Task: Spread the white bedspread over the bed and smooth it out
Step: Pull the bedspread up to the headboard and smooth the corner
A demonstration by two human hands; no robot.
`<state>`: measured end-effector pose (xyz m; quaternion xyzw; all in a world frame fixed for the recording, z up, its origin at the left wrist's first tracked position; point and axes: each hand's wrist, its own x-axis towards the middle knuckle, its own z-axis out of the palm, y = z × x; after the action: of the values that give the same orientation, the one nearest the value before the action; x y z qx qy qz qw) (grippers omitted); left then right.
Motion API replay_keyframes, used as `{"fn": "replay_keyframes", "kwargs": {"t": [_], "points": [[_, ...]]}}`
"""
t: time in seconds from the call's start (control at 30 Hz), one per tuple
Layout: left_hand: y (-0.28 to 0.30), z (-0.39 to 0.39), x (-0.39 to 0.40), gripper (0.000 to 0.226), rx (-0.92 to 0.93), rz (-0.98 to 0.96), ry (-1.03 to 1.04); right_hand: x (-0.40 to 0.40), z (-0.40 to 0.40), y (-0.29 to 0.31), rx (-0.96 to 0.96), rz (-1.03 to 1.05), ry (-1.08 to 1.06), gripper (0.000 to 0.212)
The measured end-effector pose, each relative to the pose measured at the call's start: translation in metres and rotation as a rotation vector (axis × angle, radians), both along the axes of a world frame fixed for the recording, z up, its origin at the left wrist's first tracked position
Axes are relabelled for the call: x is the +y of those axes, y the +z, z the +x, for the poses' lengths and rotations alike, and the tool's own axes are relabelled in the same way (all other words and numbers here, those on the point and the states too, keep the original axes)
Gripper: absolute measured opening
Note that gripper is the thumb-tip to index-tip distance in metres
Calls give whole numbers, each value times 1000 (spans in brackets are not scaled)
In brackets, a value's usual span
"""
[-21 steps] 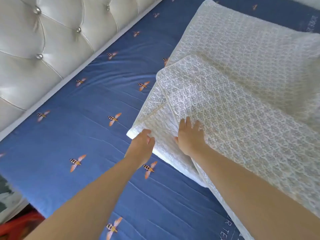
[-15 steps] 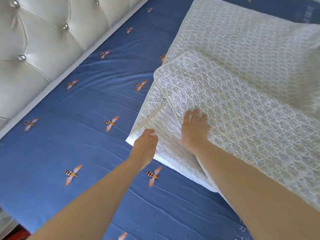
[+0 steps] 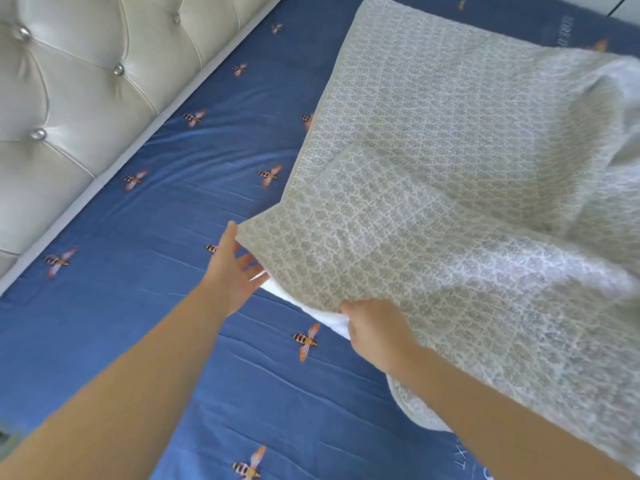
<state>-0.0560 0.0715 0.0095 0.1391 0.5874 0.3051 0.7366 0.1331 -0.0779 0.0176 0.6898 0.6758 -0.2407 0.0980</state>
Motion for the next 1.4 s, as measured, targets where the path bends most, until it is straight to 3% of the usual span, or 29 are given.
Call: {"fn": "replay_keyframes", "kwargs": {"t": [0.07,0.13,0.33,0.47,0.6,0.67,0.77,0.87,1.03,1.13,1.17,1.23,1.3,1.4], "points": [[8,-8,3,28,87,21,-28,-18,-10,0,48,-63,77,17],[10,-14,-1,41,183,11,-89,-34,-18,-3,128,-108,107,14],[24,-29,-36,22,332,54,-273,-57,-25,4,490,-429,-41,27],[36,-44,-69,54,536,142,-595,-27,-13,31,447,-16,-169,32],[46,-72,-110,49,557,212,-865,26,2,63,528,368,-410,25],[48,-86,-130,39,503,268,-993,57,5,72,459,491,-423,23],[38,-109,-152,42,448,284,-1124,103,-6,75,262,488,-321,31],[16,-127,-174,43,528,255,-1219,129,-24,61,125,239,-170,37],[-12,-157,-195,32,718,203,-1150,123,-70,19,19,-195,33,44],[-23,-176,-203,21,762,157,-1011,116,-80,-5,34,-310,-28,45],[-26,-182,-204,16,785,150,-934,115,-83,-10,1,-296,-24,42],[-33,-192,-205,12,848,129,-757,120,-88,-19,-149,-59,77,26],[-39,-199,-207,14,878,86,-598,131,-93,-27,-256,153,202,36],[-43,-199,-208,15,887,54,-455,147,-93,-29,-473,-22,381,60]]}}
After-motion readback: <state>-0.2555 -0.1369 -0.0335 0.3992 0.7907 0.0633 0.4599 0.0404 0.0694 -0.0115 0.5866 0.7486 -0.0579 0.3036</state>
